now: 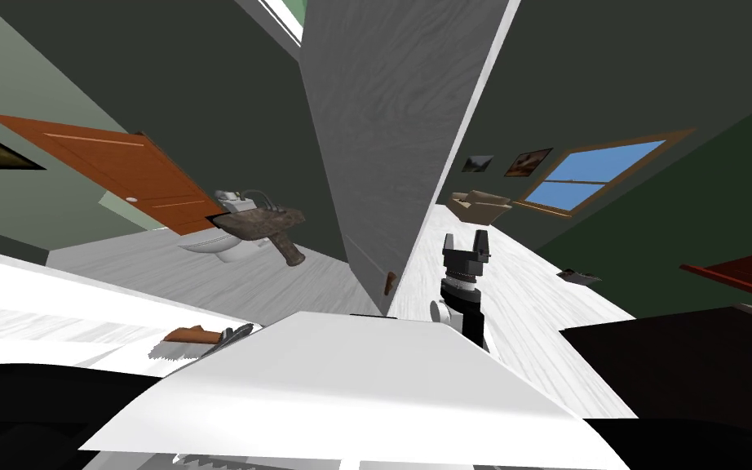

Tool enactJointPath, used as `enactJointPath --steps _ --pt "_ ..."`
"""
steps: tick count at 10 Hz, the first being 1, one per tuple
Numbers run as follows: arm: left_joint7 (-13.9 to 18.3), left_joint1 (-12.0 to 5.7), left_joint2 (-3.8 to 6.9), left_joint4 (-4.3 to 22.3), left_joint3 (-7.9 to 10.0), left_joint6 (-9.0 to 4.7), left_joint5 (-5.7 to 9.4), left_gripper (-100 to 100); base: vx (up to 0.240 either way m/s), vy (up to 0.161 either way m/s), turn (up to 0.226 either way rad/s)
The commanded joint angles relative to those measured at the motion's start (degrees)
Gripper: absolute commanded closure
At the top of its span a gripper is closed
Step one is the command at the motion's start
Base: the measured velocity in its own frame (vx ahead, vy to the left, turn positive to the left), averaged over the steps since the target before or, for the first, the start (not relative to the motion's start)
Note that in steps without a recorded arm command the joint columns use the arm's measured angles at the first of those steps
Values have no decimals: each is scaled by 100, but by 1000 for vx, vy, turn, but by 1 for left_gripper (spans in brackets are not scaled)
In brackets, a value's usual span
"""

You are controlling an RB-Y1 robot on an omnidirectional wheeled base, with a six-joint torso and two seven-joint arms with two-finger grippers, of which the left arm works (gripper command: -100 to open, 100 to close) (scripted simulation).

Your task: Pull the door open

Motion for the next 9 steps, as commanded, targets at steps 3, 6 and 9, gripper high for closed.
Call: enactJointPath --steps 3,6,9 --pt "18 59 20 10 75 2 71 -100 24 -34 9" --pt "38 138 41 21 170 -1 161 -100 133 -183 36" --pt "67 259 75 36 312 -2 300 -100 -3 -186 98"
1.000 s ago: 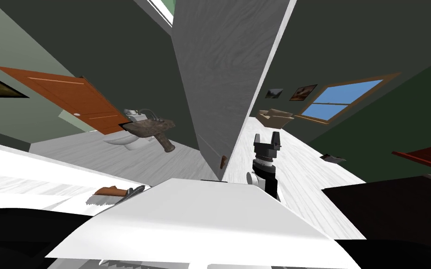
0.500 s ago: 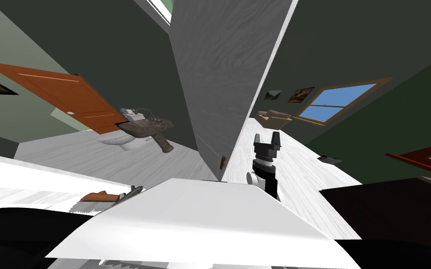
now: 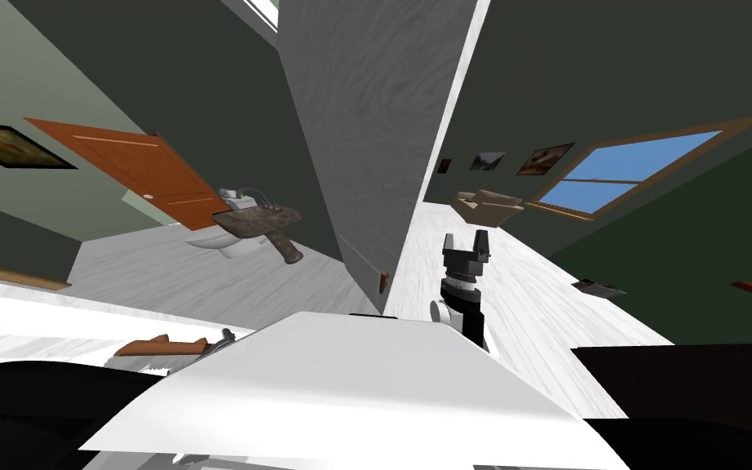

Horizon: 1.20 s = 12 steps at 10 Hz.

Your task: Pull the door open

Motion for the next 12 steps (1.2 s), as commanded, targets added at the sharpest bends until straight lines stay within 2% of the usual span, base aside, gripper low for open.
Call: enactJointPath --steps 1,2,4,5,9,12 --pt "-5 84 12 -49 79 25 79 -100 -62 -188 69" --pt "0 106 20 -46 104 26 105 -100 -65 -191 70" --pt "97 -70 108 216 45 -32 57 -100 10 -13 29" --pt "117 -111 129 274 33 -45 49 -100 61 128 17" --pt "285 -466 309 772 -73 -151 -29 -100 57 165 -11" --pt "310 -520 335 848 -90 -167 -42 -100 -7 66 33"
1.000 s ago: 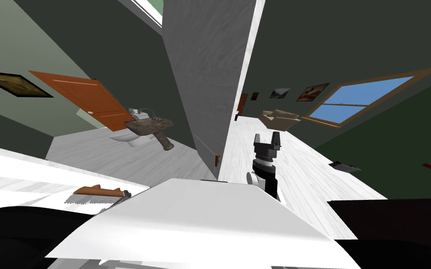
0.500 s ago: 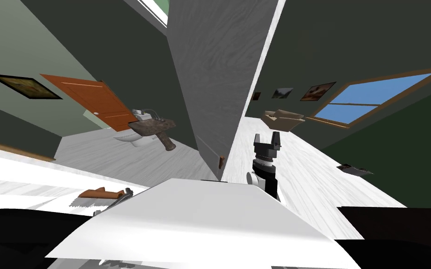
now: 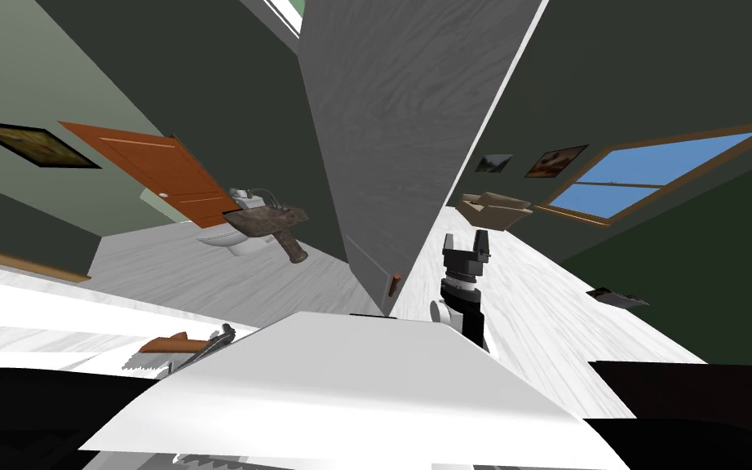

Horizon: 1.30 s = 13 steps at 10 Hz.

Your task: Pull the door open

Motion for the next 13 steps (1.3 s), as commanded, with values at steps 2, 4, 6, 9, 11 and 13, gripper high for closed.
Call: enactJointPath --steps 2,4,6,9,11,13 --pt "0 0 0 0 0 0 0 100 -5 6 -1" --pt "0 0 0 0 0 0 0 100 -1 -1 13" --pt "0 0 0 0 0 0 0 100 0 0 0" --pt "81 37 30 -41 -132 -20 -96 100 -34 -69 14" --pt "182 65 58 -101 -302 -47 -218 100 -105 -143 15" --pt "267 88 82 -152 -445 -69 -321 100 -123 -110 7"
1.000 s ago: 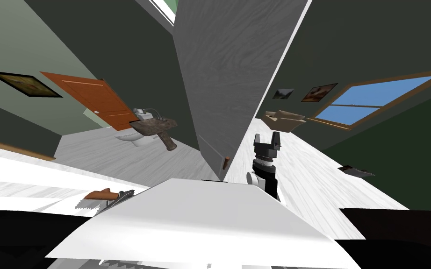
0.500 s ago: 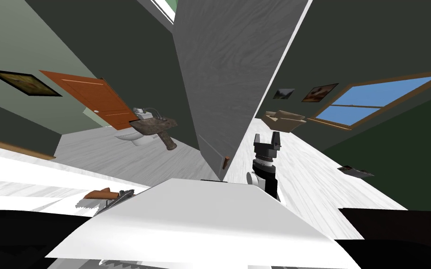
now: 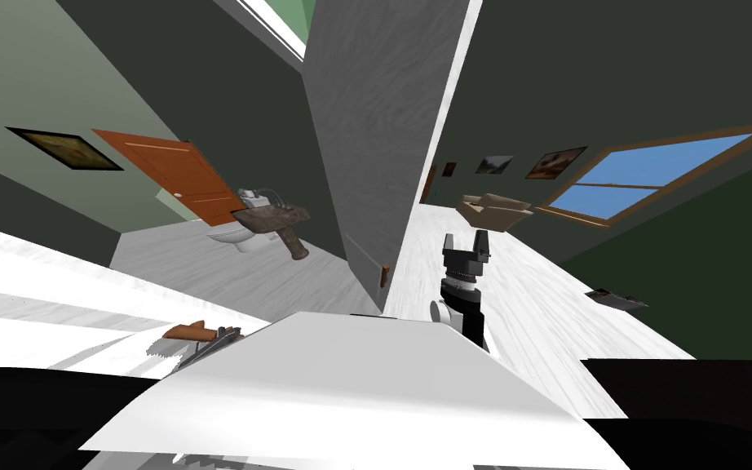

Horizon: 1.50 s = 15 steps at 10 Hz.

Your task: Pull the door open

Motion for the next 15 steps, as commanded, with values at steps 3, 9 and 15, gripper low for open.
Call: enactJointPath --steps 3,9,15 --pt "-24 66 -44 -247 -74 39 -50 100 -60 -45 -2" --pt "137 109 0 -343 -341 -4 -242 100 -67 -17 -4" --pt "398 208 53 -390 -697 -187 -509 100 -178 -66 -41"
